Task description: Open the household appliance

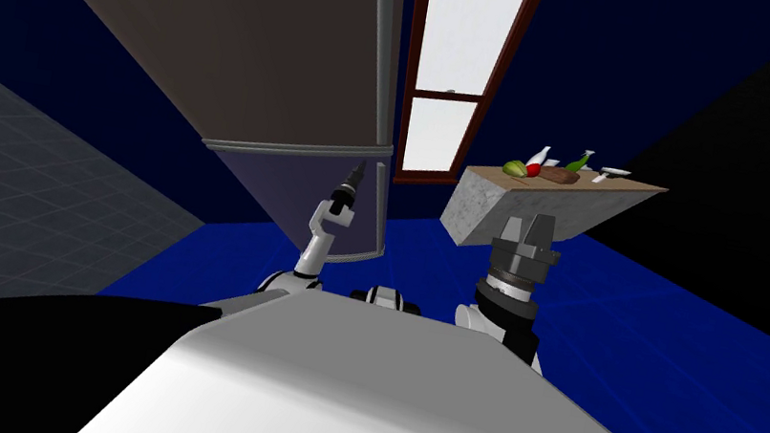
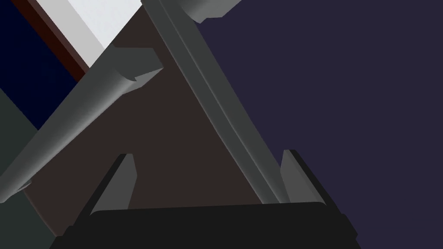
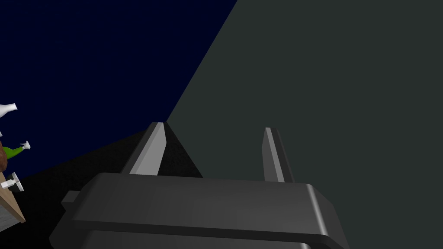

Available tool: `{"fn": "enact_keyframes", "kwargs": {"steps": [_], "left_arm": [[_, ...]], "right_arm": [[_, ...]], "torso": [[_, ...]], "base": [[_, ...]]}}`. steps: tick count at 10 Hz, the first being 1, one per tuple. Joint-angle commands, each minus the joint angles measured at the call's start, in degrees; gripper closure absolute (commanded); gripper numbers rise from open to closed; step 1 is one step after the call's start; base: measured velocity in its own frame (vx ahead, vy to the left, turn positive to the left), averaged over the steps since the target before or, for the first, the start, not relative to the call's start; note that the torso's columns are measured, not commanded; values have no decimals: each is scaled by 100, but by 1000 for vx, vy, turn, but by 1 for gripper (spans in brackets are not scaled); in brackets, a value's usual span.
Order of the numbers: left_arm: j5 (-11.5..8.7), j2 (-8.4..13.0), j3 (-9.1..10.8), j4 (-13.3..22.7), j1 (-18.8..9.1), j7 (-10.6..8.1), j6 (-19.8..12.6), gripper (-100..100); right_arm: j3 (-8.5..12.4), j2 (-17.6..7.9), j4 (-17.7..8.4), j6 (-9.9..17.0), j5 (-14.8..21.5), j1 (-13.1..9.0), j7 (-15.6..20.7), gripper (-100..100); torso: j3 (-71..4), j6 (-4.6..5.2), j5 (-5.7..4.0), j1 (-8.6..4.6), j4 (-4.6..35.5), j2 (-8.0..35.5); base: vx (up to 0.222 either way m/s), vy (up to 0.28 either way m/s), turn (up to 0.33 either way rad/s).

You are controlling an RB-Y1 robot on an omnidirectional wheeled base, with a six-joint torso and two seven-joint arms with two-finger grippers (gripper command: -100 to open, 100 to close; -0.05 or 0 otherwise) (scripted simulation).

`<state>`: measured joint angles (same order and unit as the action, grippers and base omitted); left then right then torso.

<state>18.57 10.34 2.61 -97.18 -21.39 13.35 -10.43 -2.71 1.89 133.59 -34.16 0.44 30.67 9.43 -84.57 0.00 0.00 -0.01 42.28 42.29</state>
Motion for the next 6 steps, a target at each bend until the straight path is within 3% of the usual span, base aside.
{"fn": "enact_keyframes", "kwargs": {"steps": [1,6], "left_arm": [[170,-17,16,290,-407,25,-226,-100],[600,-91,36,956,-1200,82,-835,-100]], "right_arm": [[0,0,0,0,0,0,0,0],[0,0,0,0,0,0,0,0]], "torso": [[0,0,0,1,0,-1],[0,-1,0,1,0,0]], "base": [[0,0,0],[1,-2,1]]}}
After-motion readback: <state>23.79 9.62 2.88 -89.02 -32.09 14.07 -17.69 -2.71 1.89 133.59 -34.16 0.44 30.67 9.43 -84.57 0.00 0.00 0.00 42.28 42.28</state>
